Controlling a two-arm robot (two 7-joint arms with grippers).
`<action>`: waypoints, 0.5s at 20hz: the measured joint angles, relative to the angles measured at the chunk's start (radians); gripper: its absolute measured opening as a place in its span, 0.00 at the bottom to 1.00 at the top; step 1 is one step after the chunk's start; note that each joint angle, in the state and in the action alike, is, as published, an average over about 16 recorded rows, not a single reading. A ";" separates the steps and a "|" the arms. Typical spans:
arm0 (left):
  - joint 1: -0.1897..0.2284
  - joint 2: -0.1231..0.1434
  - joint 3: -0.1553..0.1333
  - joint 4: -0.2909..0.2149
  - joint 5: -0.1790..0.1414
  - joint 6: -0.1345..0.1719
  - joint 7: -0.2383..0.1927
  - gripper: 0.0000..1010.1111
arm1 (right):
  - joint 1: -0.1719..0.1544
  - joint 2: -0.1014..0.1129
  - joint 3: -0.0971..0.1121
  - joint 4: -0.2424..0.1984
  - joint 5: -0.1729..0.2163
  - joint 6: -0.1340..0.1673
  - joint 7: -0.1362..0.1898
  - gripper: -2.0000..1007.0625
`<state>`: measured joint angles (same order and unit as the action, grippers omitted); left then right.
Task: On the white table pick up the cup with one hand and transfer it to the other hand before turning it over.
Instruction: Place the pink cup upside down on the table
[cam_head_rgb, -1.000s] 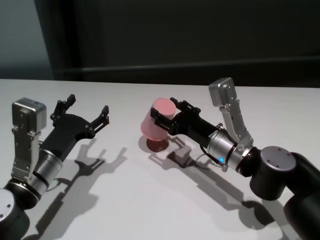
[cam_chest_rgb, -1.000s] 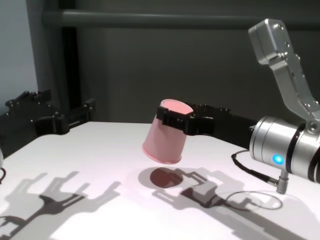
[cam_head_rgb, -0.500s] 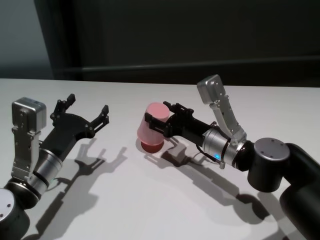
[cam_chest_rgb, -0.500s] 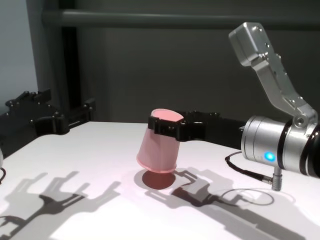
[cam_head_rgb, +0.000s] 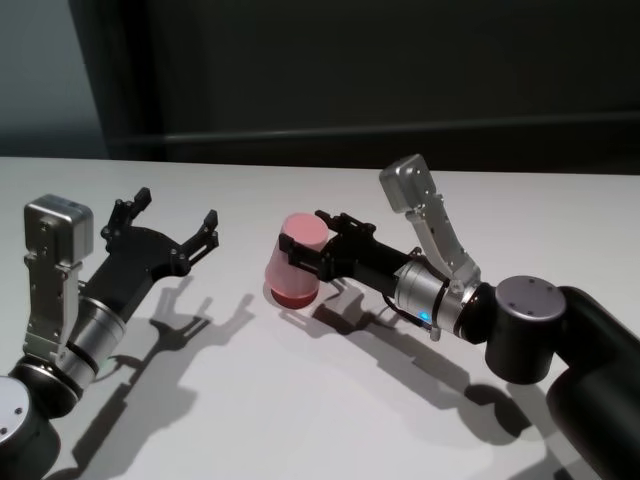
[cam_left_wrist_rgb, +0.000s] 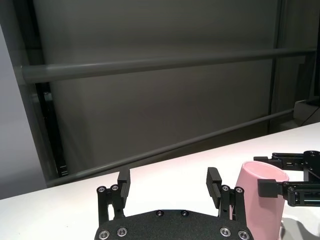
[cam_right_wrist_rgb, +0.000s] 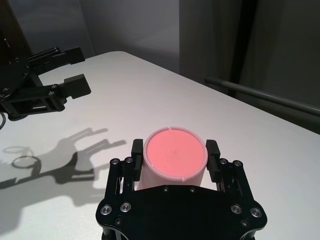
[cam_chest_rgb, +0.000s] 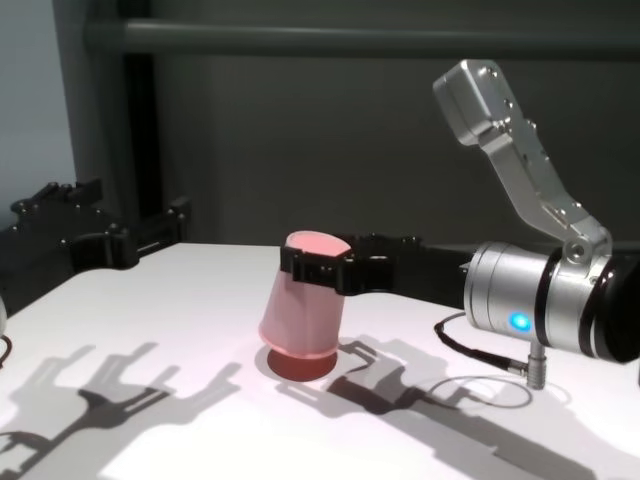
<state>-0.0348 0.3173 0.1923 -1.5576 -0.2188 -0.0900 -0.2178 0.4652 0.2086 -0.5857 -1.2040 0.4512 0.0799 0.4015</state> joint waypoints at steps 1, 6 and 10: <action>0.000 0.000 0.000 0.000 0.000 0.000 0.000 0.99 | 0.000 -0.003 0.001 0.003 -0.002 0.000 0.002 0.76; 0.000 0.000 0.000 0.000 0.000 0.000 0.000 0.99 | -0.002 -0.014 0.005 0.015 -0.012 0.000 0.009 0.83; 0.000 0.000 0.000 0.000 0.000 0.000 0.000 0.99 | -0.008 -0.020 0.011 0.018 -0.020 0.002 0.012 0.90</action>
<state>-0.0348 0.3173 0.1923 -1.5576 -0.2188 -0.0900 -0.2178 0.4574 0.1881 -0.5746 -1.1859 0.4315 0.0819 0.4131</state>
